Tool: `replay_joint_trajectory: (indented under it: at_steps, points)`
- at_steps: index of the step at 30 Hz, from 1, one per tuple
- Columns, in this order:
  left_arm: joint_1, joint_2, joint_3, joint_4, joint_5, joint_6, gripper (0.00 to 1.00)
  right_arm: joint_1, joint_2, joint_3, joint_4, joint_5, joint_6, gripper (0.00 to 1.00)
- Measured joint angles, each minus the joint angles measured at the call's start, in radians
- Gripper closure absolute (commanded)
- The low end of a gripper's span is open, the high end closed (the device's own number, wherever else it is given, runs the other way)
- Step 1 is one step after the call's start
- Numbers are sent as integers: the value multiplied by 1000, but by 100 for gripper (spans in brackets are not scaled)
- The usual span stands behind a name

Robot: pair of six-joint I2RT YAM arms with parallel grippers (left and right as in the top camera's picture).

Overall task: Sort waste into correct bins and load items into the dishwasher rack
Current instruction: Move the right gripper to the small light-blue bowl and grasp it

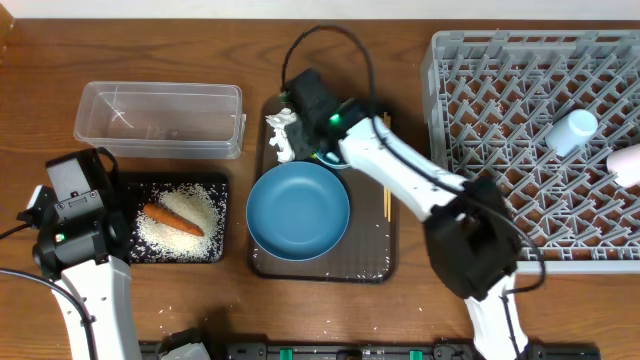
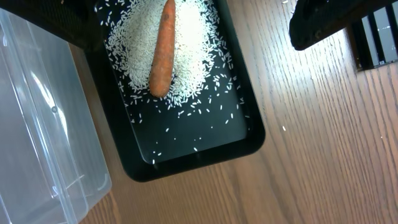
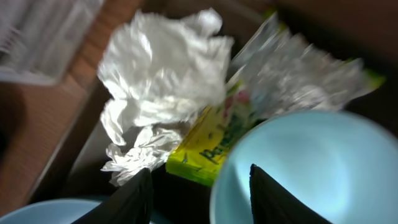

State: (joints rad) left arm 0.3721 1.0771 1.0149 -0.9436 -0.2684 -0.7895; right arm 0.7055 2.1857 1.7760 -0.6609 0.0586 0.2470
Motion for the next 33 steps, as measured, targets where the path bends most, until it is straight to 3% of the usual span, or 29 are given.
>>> replay_joint_trajectory:
  at_steps: [7,16,24,27,33]
  points:
    - [0,0,0,0,0,0,2,12,35,-3,-41,37,33,55]
    - [0,0,0,0,0,0,2,12,35,-3,-76,52,42,67]
    - [0,0,0,0,0,0,2,12,72,-3,-56,77,45,85]
    - [0,0,0,0,0,0,2,12,73,-3,-51,82,41,99]
    - [0,0,0,0,0,0,2,7,55,34,-84,98,34,99]
